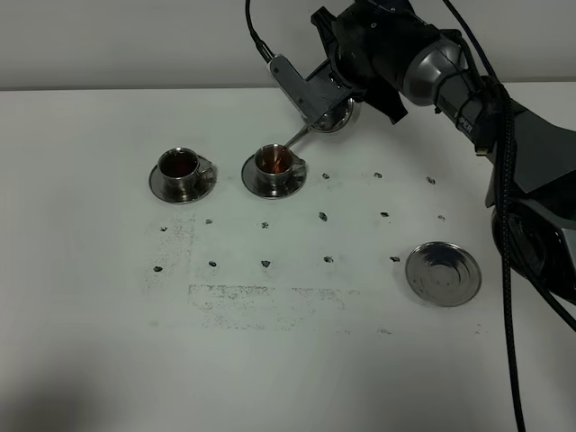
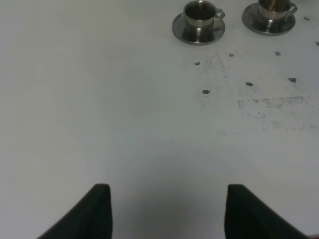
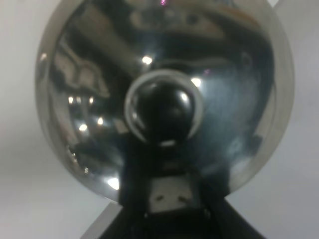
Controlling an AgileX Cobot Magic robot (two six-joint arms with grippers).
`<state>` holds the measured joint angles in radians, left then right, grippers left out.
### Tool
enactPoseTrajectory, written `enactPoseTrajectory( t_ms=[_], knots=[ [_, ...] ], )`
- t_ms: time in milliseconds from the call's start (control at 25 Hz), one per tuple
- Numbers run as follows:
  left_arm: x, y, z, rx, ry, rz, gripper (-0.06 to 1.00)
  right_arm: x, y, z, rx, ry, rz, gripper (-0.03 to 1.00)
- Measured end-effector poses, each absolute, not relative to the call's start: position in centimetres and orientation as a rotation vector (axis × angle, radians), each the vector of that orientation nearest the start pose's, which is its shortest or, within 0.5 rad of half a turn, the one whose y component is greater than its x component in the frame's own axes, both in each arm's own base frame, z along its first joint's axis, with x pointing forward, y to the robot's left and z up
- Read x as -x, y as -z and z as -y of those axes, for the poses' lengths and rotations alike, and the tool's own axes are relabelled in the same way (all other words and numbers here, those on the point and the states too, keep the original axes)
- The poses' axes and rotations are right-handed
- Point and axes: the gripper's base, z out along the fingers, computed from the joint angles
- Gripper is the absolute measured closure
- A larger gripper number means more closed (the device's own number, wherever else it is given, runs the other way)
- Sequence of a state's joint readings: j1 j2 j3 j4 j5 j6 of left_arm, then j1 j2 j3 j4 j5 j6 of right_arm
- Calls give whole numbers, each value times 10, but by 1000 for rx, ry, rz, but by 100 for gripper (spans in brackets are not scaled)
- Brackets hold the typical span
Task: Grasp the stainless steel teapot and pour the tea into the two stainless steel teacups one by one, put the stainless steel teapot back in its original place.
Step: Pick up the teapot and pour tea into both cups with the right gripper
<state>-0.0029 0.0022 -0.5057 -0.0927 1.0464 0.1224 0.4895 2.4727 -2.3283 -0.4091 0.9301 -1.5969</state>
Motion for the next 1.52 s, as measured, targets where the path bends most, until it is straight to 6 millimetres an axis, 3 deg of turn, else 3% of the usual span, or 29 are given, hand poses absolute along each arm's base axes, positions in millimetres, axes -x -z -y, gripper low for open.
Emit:
enactPoseTrajectory(
  t_ms=[1520],
  knots=[
    [5,-280,7,-129,36,-2019,45,-495,-214,-236,2445,968,-1141,76]
  ],
)
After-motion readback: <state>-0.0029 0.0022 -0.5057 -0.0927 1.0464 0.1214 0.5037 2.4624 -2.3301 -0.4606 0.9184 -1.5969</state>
